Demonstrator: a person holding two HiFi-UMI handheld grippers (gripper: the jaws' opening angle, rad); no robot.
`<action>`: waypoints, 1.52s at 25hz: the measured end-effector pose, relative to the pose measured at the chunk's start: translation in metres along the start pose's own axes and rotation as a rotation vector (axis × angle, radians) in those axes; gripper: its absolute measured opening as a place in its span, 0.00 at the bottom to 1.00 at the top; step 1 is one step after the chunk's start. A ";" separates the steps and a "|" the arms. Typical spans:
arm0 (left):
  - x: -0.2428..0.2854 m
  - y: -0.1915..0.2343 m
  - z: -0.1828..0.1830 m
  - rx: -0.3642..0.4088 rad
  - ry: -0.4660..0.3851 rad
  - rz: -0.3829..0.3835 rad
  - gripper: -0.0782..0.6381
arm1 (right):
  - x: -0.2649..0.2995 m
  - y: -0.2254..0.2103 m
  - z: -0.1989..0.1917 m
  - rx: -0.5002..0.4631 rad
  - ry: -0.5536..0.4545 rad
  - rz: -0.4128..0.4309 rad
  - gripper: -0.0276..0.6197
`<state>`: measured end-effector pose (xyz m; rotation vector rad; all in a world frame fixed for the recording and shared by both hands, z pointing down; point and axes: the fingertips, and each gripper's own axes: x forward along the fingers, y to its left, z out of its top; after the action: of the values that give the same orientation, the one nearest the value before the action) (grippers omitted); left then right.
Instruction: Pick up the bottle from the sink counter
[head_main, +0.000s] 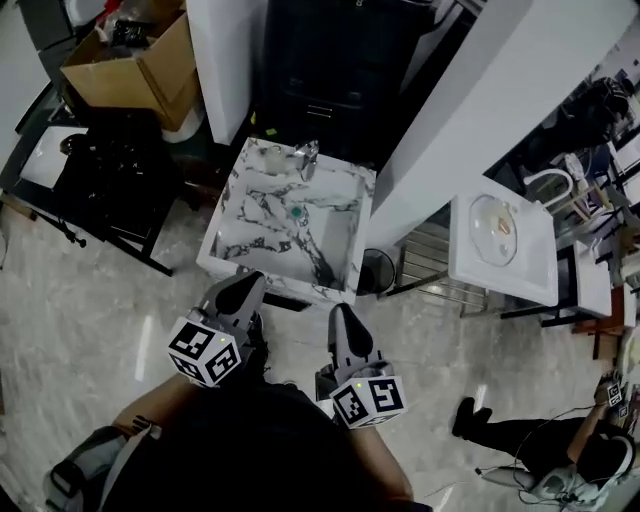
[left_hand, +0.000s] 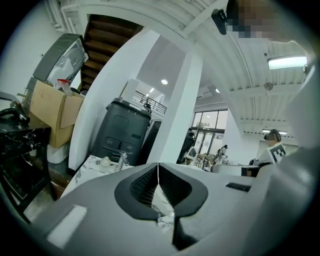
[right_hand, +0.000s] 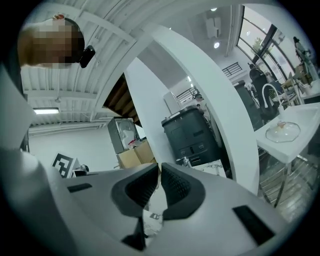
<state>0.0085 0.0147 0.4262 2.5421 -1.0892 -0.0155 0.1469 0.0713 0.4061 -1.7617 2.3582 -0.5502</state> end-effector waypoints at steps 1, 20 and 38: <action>0.010 0.013 0.000 -0.006 0.007 0.000 0.11 | 0.013 -0.005 0.000 0.003 0.008 -0.016 0.08; 0.195 0.271 -0.026 0.097 0.100 0.286 0.15 | 0.174 -0.061 0.001 0.084 0.101 -0.089 0.08; 0.311 0.325 -0.103 0.210 0.295 0.327 0.58 | 0.224 -0.122 -0.006 0.117 0.171 -0.119 0.08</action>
<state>0.0155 -0.3741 0.6749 2.4028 -1.4253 0.5676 0.1870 -0.1696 0.4801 -1.8789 2.2844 -0.8706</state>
